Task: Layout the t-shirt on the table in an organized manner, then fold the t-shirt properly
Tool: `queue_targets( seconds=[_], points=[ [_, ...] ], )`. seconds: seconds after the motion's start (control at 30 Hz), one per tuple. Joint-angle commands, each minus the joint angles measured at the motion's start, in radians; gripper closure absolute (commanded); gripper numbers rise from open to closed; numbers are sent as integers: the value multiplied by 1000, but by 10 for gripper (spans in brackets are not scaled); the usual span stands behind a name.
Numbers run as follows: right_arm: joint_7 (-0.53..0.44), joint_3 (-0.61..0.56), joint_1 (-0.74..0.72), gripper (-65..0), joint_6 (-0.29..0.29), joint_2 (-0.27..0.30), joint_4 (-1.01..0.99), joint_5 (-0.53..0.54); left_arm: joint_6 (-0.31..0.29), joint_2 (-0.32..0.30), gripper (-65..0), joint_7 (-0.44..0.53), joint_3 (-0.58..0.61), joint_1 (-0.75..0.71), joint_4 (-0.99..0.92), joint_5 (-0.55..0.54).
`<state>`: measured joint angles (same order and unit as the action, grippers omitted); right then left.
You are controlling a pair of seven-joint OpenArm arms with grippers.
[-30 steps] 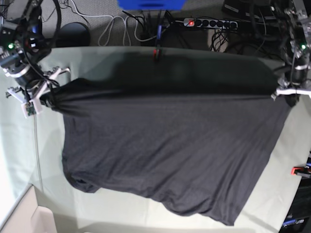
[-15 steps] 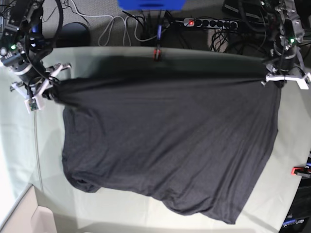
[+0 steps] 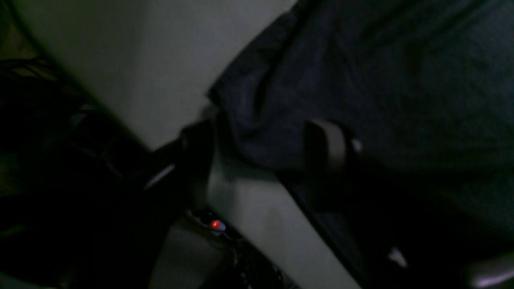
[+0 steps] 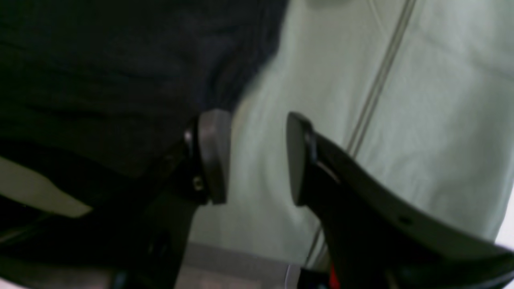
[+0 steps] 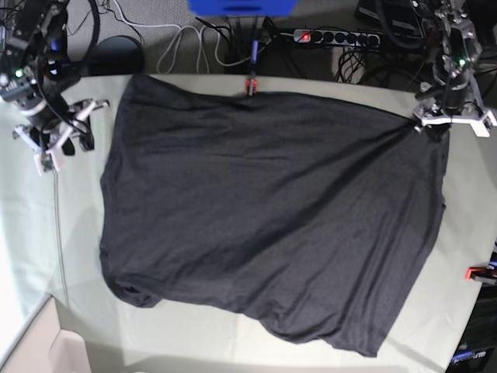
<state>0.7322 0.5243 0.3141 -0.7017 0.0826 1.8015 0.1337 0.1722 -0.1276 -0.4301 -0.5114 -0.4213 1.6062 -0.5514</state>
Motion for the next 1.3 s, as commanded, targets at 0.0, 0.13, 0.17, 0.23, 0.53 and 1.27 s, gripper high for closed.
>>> queue_targets(
  seconds=[0.0, 0.13, 0.17, 0.23, 0.53, 1.27],
  points=[
    [-23, 12, -3, -238, 4, 1, 21, 8, 0, -11, -388, 21, -8, -6, 16, 3],
    [-23, 53, 23, -238, 4, -4, 21, 10, 0, -8, -423, 23, -99, -12, 4, 3],
    [-23, 56, 24, -238, 4, -4, 21, 11, 0, -8, -423, 23, -118, -9, -5, 3],
    [-23, 56, 29, -238, 4, -4, 19, 11, 0, -14, -423, 26, -132, 5, -34, 1],
    [-23, 52, 21, -238, 4, -5, 11, 11, 0, -20, -422, 21, -132, 169, -178, 11],
    [-24, 52, 0, -238, 4, -1, 11, 8, 0, -36, -231, 27, -111, 253, -343, 14]
  ],
)
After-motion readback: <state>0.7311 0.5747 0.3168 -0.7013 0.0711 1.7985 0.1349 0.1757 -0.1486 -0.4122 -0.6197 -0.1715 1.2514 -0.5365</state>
